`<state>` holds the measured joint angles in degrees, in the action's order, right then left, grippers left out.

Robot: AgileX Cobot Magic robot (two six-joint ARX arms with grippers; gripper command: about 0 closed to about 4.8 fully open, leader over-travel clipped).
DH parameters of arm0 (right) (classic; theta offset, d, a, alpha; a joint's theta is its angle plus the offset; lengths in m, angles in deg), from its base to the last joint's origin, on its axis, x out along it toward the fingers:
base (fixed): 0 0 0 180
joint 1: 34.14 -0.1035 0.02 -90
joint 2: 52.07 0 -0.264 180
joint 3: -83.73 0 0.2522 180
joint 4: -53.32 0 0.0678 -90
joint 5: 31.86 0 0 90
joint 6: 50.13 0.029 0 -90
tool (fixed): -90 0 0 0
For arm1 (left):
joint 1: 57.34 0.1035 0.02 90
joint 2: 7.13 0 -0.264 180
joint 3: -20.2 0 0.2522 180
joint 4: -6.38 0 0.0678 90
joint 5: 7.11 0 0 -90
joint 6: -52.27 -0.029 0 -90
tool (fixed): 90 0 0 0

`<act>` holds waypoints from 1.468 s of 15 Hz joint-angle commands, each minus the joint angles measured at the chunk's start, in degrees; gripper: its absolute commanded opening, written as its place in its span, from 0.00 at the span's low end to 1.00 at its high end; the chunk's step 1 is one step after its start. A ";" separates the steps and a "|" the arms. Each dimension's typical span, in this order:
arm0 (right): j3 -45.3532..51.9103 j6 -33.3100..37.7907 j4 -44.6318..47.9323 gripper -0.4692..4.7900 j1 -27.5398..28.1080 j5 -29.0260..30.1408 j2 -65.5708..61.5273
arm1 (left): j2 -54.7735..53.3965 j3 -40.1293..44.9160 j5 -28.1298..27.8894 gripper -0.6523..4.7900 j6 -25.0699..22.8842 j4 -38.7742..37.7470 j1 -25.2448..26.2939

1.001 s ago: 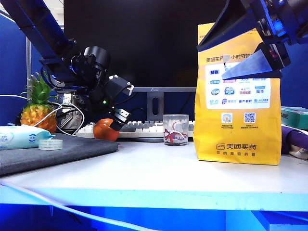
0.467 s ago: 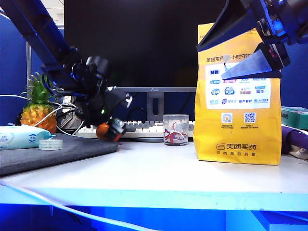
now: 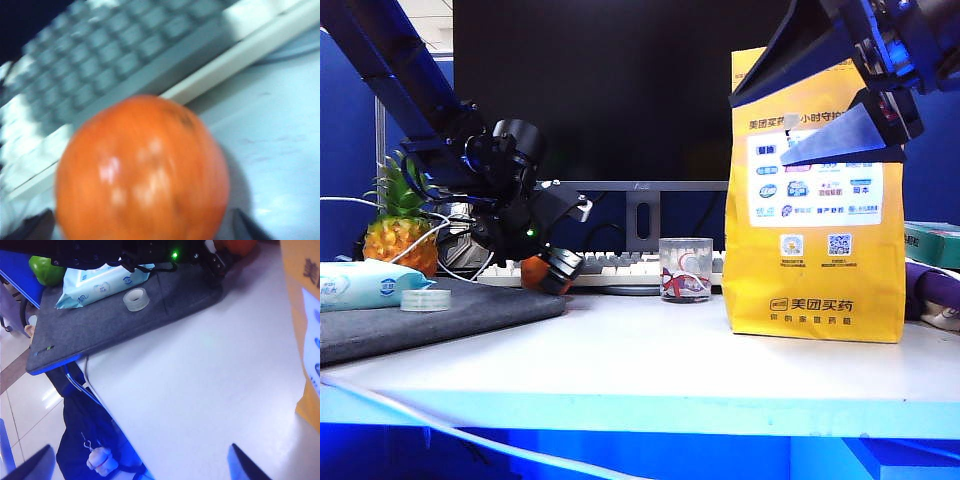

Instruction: Pick up the orange and throw it into the yellow paper bag.

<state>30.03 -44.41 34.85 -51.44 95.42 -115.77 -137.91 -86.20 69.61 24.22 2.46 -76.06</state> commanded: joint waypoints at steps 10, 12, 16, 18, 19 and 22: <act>-0.35 -0.13 3.72 1.00 -0.04 0.17 -0.98 | -0.48 -5.22 -0.26 1.00 -0.09 -4.07 0.02; -0.35 -0.15 3.72 1.00 -0.04 0.17 -0.98 | -0.46 -5.25 -2.03 1.00 -2.01 -3.48 0.02; -0.35 -0.13 3.69 1.00 -0.04 0.20 -0.98 | -0.46 -5.25 -4.17 1.00 -1.99 -4.44 0.61; -0.35 -0.17 3.72 1.00 -0.02 0.15 -0.98 | -0.46 -5.25 -5.88 1.00 -3.37 -4.42 1.29; -0.35 -0.17 3.87 1.00 -0.02 0.13 -1.01 | -0.46 -5.25 -6.01 1.00 -3.37 -4.66 1.68; -0.35 -0.15 4.87 1.00 -0.02 0.15 -1.01 | -0.46 -5.25 -7.76 1.00 -3.45 -4.11 2.14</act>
<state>30.03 -44.41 38.52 -51.41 95.40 -116.88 -138.61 -91.32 62.68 20.96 -2.46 -74.09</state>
